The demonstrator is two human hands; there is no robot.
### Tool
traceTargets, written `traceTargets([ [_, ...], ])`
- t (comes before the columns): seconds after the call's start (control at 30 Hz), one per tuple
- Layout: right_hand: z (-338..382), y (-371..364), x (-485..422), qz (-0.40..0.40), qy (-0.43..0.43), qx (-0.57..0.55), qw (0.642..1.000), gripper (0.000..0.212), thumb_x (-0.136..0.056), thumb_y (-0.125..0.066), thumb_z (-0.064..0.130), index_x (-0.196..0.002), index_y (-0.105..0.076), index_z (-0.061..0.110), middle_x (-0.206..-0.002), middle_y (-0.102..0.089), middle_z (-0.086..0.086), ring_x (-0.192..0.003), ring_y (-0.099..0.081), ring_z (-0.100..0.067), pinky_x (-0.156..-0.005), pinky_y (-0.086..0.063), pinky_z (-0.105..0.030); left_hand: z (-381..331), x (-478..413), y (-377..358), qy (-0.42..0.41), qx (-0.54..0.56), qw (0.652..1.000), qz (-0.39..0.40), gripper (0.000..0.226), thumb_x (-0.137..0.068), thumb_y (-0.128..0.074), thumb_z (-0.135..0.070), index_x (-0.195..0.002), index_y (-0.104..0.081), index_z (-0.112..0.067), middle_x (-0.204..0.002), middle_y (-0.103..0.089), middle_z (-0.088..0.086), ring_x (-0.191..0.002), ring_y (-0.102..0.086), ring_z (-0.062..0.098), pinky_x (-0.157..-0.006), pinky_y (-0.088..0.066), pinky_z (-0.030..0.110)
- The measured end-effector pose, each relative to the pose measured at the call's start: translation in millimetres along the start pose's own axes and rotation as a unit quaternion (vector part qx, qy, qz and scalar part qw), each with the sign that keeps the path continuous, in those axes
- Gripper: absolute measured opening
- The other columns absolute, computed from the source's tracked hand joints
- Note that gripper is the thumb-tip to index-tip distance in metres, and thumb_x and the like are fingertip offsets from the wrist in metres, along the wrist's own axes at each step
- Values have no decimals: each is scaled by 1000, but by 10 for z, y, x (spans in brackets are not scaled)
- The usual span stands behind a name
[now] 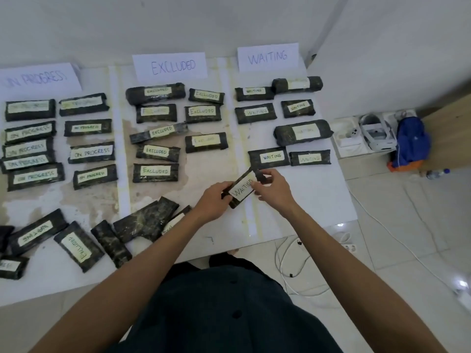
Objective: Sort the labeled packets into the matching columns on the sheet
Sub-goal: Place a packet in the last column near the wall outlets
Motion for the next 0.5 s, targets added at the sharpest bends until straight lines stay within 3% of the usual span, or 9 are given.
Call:
traceTargets([
  [0.07,56,180,-16,-29,80,102,991,56,-79,-73,22,-130,-48,16,-116,-53,-5,-89,-61,-17,-76,-50,-21,-88,-117,-100,-11,-23,1000,12,43,-92,-47,-6,-134,-48,-17,-130,-54,10,-119,-49,25,-99,-41,31],
  [0.13,17,287,-29,-28,125,156,979,68,-77,-76,19,-137,-44,16,-122,-42,-8,-91,-54,-16,-84,-49,-24,-203,-236,-234,-24,-36,999,28,45,-93,-45,-3,-135,-48,-18,-132,-52,11,-121,-47,26,-96,-38,27],
  [0.27,-235,559,-69,-40,121,205,971,78,-78,-76,19,-144,-34,22,-126,-34,-7,-86,-53,-19,-81,-51,-28,-405,-451,-497,-40,-48,997,49,47,-93,-43,0,-136,-47,-19,-132,-49,13,-123,-45,26,-92,-32,20],
  [0.4,-455,742,-115,-53,95,210,972,78,-79,-74,18,-144,-31,20,-125,-39,-12,-96,-53,-23,-88,-51,-33,-557,-592,-605,-46,-46,998,18,44,-92,-48,-2,-135,-48,-12,-123,-44,15,-116,-47,26,-92,-31,15],
  [0.5,-562,883,-141,-81,65,185,977,70,-82,-71,18,-142,-35,15,-123,-45,-13,-105,-52,-24,-91,-41,-23,-627,-646,-643,-48,-31,998,-14,45,-88,-54,1,-132,-49,-8,-123,-41,14,-113,-51,28,-101,-40,25],
])
Point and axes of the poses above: each hand's wrist, its own x-axis away from the middle knuckle, its own y-axis out of the back of the hand, z = x × y, the point moved 10 cm from there along -x, towards the middle knuckle
